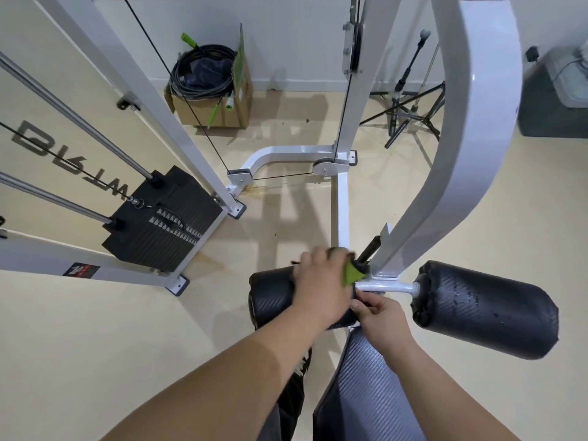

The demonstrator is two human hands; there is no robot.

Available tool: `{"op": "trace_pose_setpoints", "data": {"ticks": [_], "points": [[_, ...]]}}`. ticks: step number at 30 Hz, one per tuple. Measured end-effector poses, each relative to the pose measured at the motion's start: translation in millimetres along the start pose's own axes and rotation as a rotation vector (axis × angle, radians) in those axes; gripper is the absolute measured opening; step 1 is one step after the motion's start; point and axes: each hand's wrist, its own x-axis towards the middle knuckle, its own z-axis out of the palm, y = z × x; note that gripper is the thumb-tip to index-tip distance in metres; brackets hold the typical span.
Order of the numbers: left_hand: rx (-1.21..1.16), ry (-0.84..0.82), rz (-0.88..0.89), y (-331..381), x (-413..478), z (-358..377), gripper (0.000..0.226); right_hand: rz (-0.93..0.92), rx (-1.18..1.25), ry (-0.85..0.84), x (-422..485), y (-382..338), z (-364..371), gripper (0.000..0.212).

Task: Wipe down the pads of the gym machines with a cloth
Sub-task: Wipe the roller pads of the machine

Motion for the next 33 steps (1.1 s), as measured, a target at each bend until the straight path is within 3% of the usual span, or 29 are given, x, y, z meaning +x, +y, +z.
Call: {"op": "trace_pose_setpoints", "data": {"ticks": [3, 5, 7, 12, 14, 17, 20, 26, 28, 33], "points": [[0.016, -0.104, 0.189, 18.9, 2.5, 8.7, 0.063, 0.009, -0.068, 0.032, 2.5, 7.6, -2.5, 0.023], [0.056, -0.079, 0.244, 5.4, -3.8, 3.7, 0.064, 0.031, -0.027, 0.028, 3.1, 10.1, -4.1, 0.022], [0.039, -0.010, 0.186, -26.0, -14.3, -7.8, 0.064, 0.053, 0.050, 0.009, 2.0, 11.7, -2.8, 0.014], [-0.015, 0.147, -0.084, -117.3, -46.8, -42.6, 0.057, 0.088, 0.001, -0.002, -1.0, -1.7, -3.1, 0.017], [-0.046, 0.149, -0.146, -119.5, -51.3, -45.8, 0.053, 0.099, -0.035, 0.011, 5.4, -17.2, -2.0, 0.012], [0.044, 0.161, -0.104, -104.7, -62.9, -37.0, 0.055, 0.036, -0.119, 0.025, 11.5, -33.0, 6.4, 0.025], [-0.013, 0.152, -0.077, -110.7, -77.9, -39.2, 0.055, -0.033, -0.242, 0.058, 9.3, -29.7, 10.3, 0.012], [-0.057, 0.239, -0.285, -99.4, -48.4, -42.9, 0.050, 0.021, -0.119, 0.062, 0.4, -3.6, 4.9, 0.005], [0.049, 0.173, -0.225, -66.2, -33.2, -29.5, 0.052, 0.029, -0.073, 0.049, -2.8, 1.1, 6.3, 0.004], [0.046, -0.022, 0.161, 22.8, -23.8, 18.5, 0.059, 0.006, -0.169, 0.055, -3.5, -1.3, -2.2, 0.019]]}}
